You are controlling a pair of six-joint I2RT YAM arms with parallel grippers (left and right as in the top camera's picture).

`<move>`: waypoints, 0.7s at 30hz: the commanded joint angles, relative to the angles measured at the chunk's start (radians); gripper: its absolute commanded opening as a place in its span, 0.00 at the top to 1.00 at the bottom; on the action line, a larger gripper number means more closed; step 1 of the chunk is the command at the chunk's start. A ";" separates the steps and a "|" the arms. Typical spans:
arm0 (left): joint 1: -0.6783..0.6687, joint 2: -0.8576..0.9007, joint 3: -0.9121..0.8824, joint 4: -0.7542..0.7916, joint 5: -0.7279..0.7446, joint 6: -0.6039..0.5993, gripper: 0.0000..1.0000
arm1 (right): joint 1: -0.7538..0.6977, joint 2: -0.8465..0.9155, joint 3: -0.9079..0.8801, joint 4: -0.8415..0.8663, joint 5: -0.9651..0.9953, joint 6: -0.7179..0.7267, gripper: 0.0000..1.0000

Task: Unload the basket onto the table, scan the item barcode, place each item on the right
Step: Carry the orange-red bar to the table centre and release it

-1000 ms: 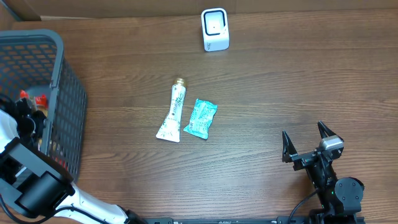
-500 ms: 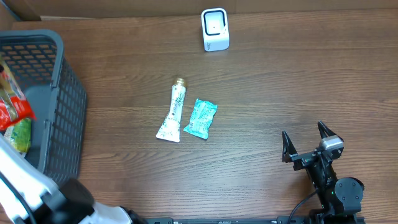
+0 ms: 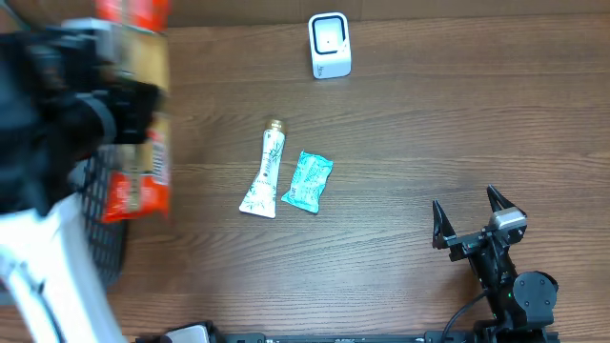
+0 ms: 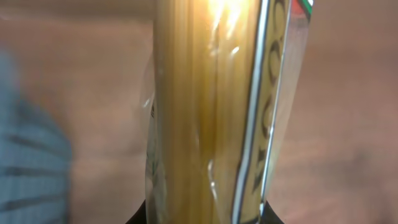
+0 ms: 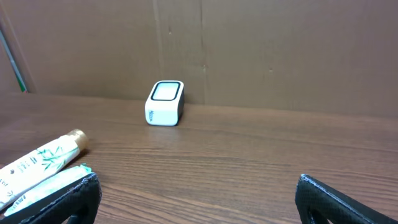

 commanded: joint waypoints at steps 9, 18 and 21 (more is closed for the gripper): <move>-0.154 0.278 -0.473 0.355 -0.171 0.052 0.96 | 0.007 -0.008 -0.011 0.006 -0.005 0.003 0.00; -0.170 0.554 -0.502 0.513 0.102 0.037 0.96 | 0.007 -0.008 -0.011 0.006 -0.005 0.003 0.00; -0.179 0.634 -0.502 0.508 0.102 -0.052 0.96 | 0.007 -0.008 -0.011 0.006 -0.005 0.003 0.00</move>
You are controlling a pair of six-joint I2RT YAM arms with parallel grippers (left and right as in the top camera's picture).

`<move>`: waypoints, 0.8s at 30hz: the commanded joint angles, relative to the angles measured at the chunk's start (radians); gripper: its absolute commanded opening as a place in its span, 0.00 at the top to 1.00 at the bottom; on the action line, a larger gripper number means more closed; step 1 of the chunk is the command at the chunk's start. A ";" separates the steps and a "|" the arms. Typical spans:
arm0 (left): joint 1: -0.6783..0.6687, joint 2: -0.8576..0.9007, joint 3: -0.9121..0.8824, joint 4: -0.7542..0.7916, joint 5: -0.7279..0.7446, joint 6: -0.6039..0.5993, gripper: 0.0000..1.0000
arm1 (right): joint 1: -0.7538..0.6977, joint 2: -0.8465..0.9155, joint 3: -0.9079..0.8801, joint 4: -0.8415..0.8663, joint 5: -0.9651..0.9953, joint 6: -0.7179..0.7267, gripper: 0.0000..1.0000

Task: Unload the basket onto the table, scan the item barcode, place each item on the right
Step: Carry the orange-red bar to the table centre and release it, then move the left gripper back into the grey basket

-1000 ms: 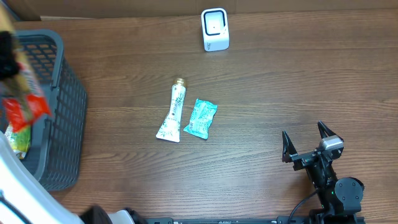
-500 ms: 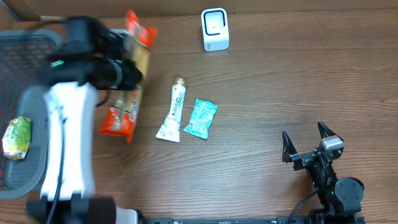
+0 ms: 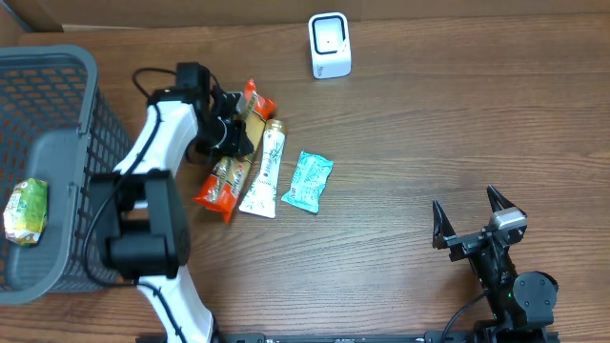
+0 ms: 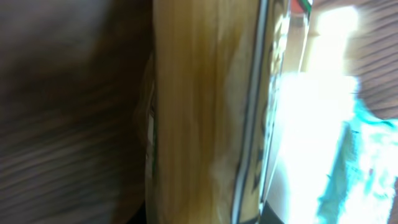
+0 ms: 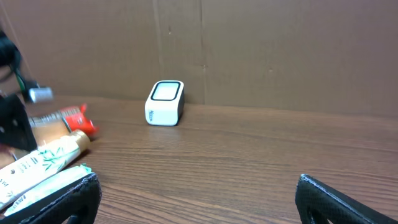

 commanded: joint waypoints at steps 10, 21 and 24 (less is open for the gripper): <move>-0.041 0.100 0.013 -0.043 0.410 -0.194 0.85 | 0.007 -0.008 -0.011 0.006 -0.005 0.003 0.00; 0.010 -0.085 0.070 -0.177 -0.118 -0.309 0.36 | 0.007 -0.008 -0.011 0.006 -0.005 0.003 0.00; 0.024 -0.159 0.123 -0.231 -0.300 -0.364 0.36 | 0.007 -0.008 -0.011 0.006 -0.005 0.003 0.00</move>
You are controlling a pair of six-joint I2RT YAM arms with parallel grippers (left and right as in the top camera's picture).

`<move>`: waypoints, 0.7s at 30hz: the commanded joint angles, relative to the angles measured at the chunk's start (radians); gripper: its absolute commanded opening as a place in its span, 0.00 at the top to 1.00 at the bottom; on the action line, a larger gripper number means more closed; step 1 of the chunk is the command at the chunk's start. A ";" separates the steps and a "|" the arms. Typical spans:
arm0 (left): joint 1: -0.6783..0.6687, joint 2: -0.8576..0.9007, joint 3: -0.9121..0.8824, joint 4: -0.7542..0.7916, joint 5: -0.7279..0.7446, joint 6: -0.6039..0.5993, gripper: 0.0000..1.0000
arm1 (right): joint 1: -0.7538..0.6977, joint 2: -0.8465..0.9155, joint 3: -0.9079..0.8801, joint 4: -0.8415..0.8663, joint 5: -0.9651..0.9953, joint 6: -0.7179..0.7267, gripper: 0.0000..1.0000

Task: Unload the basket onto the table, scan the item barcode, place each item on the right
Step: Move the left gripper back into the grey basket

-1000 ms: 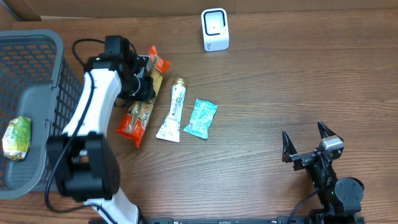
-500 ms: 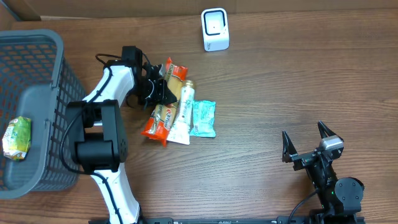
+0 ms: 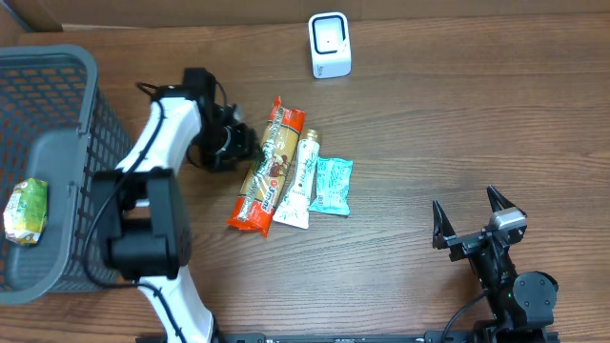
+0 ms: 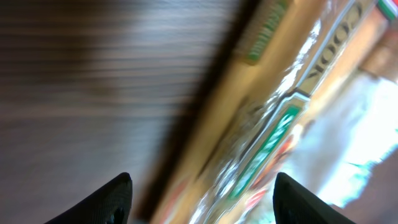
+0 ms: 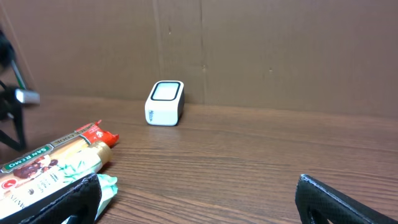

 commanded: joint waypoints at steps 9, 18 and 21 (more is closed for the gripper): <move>0.013 -0.366 0.400 -0.153 -0.456 -0.060 0.00 | 0.007 -0.008 -0.011 0.005 -0.005 0.003 0.00; 0.208 -0.504 0.576 -0.151 -0.528 -0.046 0.04 | 0.007 -0.008 -0.011 0.005 -0.005 0.003 0.00; 0.357 -0.508 0.575 -0.193 -0.532 -0.106 0.04 | 0.007 -0.008 -0.011 0.005 -0.005 0.003 0.00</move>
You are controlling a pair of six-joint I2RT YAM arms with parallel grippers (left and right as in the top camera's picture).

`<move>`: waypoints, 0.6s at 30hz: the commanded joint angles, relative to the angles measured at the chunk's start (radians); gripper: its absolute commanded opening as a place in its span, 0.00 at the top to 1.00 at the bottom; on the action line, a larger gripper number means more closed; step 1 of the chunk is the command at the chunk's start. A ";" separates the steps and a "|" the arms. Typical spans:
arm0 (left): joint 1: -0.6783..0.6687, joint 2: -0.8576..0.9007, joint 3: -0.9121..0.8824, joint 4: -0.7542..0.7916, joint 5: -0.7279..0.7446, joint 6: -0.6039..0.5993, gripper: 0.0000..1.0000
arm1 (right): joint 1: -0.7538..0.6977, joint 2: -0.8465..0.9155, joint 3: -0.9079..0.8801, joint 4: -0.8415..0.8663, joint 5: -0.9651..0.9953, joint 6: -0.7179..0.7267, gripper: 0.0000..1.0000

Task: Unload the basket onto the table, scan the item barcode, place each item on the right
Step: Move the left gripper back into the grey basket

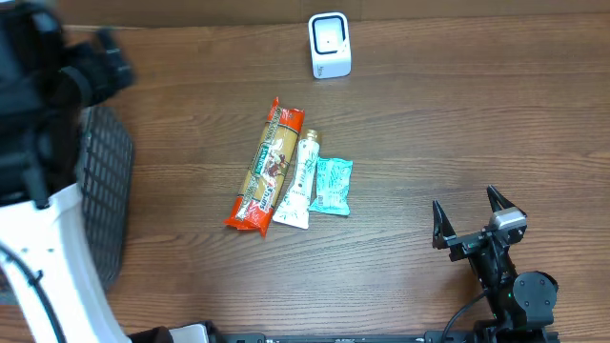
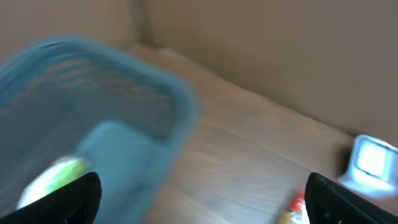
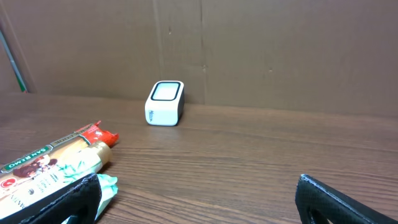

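Note:
A long spaghetti pack (image 1: 266, 170) with red ends lies flat mid-table, touching a white tube (image 1: 297, 181), with a teal packet (image 1: 333, 185) against the tube's right side. The white scanner (image 1: 330, 45) stands at the far edge, apart from them. My left gripper (image 2: 200, 202) is open and empty, raised high near the basket (image 2: 118, 106); overhead its arm is a dark blur at the top left. At the near right, my right gripper (image 1: 472, 221) stands open and empty. Its own view shows the scanner (image 3: 165, 102) and the pack (image 3: 50, 165).
A grey mesh basket (image 1: 105, 191) stands at the table's left edge, partly hidden by my left arm. A green item (image 2: 53, 180) lies inside it. A brown cardboard wall (image 3: 249, 50) backs the table behind the scanner.
My left gripper was open low at the table beside the spaghetti pack; now it is raised high by the basket. The pack, tube and packet lie where they were. The right arm is unchanged.
My left gripper first held the spaghetti pack high over the left side while the tube and packet lay mid-table. Then it was down with the pack beside the tube. Then the pack lay released, tube and packet shifted right. Now the gripper is up, empty.

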 commanded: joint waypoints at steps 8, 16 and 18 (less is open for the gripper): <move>0.436 0.041 -0.146 -0.029 -0.050 -0.100 0.00 | 0.007 -0.008 -0.011 0.005 -0.005 0.003 0.00; 0.476 0.041 -0.464 0.149 -0.225 0.061 0.01 | 0.007 -0.008 -0.011 0.005 -0.005 0.003 0.00; 0.476 0.042 -0.561 0.254 -0.224 0.146 0.00 | 0.007 -0.008 -0.011 0.005 -0.005 0.003 0.00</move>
